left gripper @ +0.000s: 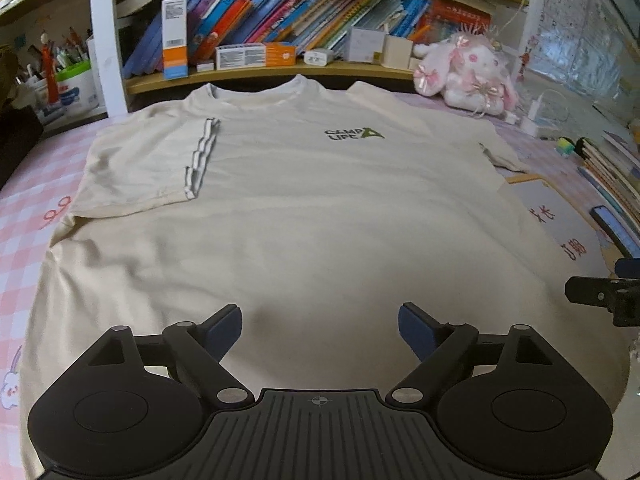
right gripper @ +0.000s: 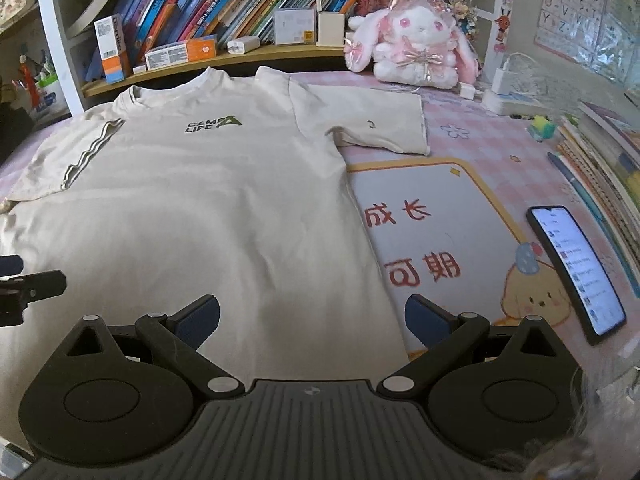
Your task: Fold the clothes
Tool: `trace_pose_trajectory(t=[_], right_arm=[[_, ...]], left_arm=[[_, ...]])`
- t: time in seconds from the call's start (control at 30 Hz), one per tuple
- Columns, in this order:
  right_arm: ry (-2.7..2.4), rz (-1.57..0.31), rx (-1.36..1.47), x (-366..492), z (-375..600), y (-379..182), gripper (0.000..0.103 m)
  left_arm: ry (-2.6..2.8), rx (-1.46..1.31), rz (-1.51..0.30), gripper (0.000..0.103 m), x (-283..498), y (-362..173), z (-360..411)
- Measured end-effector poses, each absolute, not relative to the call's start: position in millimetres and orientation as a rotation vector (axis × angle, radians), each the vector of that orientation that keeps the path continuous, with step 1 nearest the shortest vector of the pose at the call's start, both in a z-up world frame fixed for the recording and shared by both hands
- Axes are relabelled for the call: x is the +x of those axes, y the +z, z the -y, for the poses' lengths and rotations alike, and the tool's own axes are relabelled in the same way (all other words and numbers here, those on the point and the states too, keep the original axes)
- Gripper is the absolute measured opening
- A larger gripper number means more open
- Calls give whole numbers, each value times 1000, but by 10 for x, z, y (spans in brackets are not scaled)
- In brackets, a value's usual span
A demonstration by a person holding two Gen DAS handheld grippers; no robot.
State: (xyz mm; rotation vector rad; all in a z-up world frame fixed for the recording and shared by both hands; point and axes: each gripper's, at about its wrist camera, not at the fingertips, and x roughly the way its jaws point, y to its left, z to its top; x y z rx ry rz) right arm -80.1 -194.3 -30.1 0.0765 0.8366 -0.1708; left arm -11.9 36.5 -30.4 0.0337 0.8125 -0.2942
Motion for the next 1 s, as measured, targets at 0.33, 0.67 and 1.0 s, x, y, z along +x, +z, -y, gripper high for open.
trace_pose_trajectory(t=[0.33,0.67,1.0], right_arm=[[-186,-830,88,-869,1938,-253,101],[-164,-813,112,-718,2191,-231,101],[-41,-808,133,-235,2907,-247,101]], left_arm=[[-309,13,-772,88,-134,-245,-352],[-255,2,-752,88,17,-177,-100],[-109,-57,-771,88,140,-171,400]])
